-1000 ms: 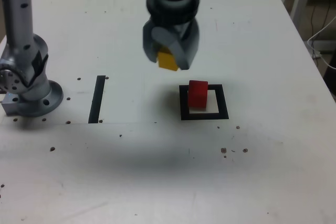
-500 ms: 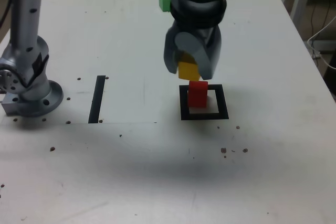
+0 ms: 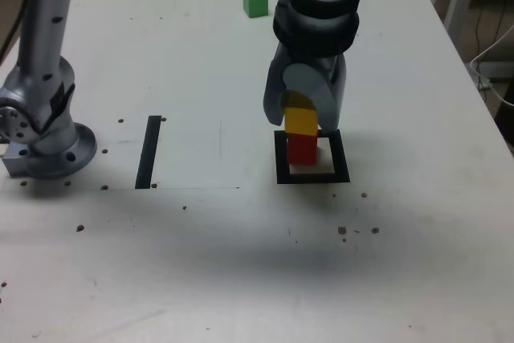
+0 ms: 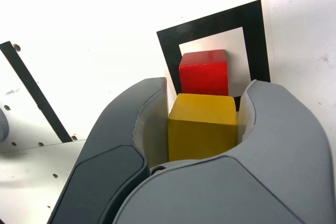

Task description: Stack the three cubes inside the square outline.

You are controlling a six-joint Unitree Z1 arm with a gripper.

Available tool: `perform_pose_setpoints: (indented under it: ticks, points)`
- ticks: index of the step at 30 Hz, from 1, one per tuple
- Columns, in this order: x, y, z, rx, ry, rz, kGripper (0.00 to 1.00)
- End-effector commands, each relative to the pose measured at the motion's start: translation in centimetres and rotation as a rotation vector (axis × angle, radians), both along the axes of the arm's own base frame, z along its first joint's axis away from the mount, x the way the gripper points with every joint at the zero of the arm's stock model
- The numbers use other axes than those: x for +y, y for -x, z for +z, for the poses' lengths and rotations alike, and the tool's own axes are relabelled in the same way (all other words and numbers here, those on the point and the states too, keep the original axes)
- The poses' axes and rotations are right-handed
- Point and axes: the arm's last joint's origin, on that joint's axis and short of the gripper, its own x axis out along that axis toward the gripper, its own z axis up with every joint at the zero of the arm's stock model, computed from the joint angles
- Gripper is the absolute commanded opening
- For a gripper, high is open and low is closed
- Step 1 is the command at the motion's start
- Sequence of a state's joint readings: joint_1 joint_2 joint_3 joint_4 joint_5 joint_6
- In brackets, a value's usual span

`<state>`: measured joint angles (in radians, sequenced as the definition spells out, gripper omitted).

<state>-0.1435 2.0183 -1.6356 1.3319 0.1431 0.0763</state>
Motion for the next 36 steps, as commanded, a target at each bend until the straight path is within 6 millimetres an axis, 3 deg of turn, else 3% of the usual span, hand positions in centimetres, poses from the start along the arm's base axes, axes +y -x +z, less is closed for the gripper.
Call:
perform_pose_setpoints:
  ticks: [1,21,24,30,36]
  points:
    - [0.2,-0.2,-0.4,0.007,0.000,0.008,0.31]
    - [0.8,-0.6,-2.0,0.015,0.000,0.028,0.33]
    - [0.9,-0.6,-2.3,0.018,0.001,0.031,0.40]
    - [1.2,-0.6,-3.1,0.032,0.010,0.037,0.69]
    - [1.4,-0.5,-3.5,0.033,0.011,0.040,0.77]
